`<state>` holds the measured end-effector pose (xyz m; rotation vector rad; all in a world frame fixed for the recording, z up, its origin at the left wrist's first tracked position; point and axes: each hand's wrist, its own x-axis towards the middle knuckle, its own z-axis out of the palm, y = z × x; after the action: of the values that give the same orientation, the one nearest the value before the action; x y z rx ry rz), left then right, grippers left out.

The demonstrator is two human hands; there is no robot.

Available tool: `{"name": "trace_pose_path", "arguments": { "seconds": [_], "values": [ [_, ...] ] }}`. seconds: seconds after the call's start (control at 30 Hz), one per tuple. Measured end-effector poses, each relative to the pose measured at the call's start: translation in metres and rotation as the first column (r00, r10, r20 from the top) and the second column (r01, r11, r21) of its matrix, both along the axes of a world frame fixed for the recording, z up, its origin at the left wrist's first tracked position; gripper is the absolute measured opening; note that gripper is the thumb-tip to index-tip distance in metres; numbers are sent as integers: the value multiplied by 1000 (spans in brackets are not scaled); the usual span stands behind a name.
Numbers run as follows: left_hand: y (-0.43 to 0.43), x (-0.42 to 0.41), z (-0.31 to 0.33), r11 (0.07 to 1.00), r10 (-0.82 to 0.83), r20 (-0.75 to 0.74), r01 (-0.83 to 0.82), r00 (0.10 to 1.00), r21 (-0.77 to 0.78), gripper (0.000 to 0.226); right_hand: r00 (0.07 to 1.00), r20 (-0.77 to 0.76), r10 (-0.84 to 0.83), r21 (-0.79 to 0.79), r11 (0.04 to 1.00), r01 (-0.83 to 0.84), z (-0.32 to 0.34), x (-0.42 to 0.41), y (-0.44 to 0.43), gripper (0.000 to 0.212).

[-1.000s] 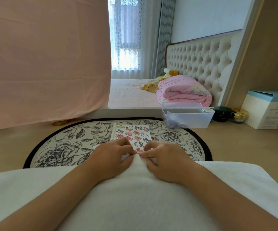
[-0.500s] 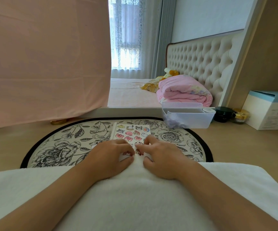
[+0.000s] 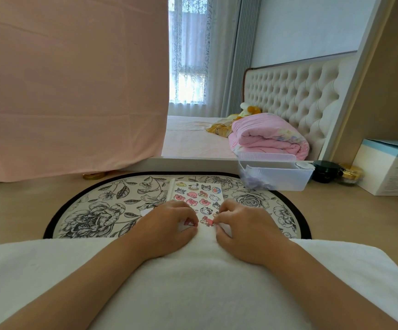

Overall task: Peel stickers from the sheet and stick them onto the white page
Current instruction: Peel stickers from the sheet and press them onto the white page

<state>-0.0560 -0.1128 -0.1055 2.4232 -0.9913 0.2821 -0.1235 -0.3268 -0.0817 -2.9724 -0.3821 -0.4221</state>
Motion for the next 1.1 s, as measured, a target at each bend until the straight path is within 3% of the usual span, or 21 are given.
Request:
{"name": "trace_pose_path", "arguments": {
  "seconds": [0.13,0.33,0.43,0.57,0.7,0.93,1.03,1.1],
  "values": [
    [16,7,11,983,58,-19,-61,998,-174,14,1000,19,-4,66,998,2,6,12,16,32],
    [73,35,21,957,288,-38,-289,957,-27,19,998,-15,66,141,988,-63,19,47,61,25],
    [89,44,13,948,317,-68,-317,946,6,21,994,-47,100,148,985,-92,20,67,83,25],
    [94,52,7,954,291,-94,-281,952,105,27,983,-141,117,7,993,-117,18,87,106,35],
    [98,57,4,946,324,-107,-318,940,71,22,973,-198,122,-134,980,-150,12,100,118,45],
    [98,56,1,931,362,-72,-357,929,73,24,972,-44,230,-321,918,-231,11,109,129,36],
    [97,54,2,929,368,-77,-363,927,75,24,977,-4,214,-241,948,-209,8,109,127,31],
    [97,54,1,928,371,-79,-366,925,72,23,986,-30,164,-31,986,-165,7,107,121,28]
  ]
}}
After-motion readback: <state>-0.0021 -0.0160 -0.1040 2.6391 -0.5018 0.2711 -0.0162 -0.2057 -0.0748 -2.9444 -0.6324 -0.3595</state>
